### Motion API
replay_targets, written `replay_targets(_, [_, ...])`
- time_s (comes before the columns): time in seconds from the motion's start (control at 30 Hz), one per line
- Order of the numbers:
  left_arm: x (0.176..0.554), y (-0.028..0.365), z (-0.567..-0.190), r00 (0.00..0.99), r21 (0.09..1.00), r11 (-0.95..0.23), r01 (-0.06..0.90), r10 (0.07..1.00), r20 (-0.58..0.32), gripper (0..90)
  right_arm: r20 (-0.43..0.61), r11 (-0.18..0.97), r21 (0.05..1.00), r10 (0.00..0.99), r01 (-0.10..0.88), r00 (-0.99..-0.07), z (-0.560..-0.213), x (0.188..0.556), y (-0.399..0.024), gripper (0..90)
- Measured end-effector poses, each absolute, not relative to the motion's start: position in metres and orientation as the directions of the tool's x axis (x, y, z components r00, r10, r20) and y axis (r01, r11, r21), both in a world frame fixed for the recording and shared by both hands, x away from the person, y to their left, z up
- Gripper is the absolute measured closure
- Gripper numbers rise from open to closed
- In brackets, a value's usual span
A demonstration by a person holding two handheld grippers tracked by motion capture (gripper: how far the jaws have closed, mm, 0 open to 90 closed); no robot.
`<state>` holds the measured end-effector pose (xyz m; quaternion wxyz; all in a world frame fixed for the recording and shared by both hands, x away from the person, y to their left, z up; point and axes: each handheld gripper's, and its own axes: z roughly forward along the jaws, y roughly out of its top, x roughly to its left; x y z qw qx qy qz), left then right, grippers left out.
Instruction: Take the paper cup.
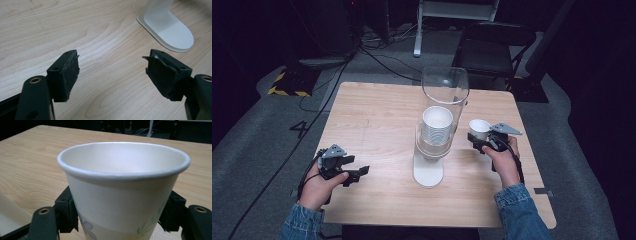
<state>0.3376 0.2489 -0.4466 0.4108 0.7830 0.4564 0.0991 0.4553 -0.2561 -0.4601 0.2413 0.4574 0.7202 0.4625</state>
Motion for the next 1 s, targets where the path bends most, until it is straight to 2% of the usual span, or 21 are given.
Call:
replay_targets(0.43, [0.337,0.250,-0.448,0.566,0.727,-0.248,0.640,0.792,-0.227,25.8,0.068,0.193,0.854,0.880,0.484,-0.470,-0.479,0.464,-0.256,30.3])
replay_targets(1.0, [0.338,0.249,-0.448,0.570,0.730,-0.252,0.636,0.791,-0.224,25.8,0.053,0.229,0.826,0.878,0.515,-0.476,-0.487,0.462,-0.254,29.2])
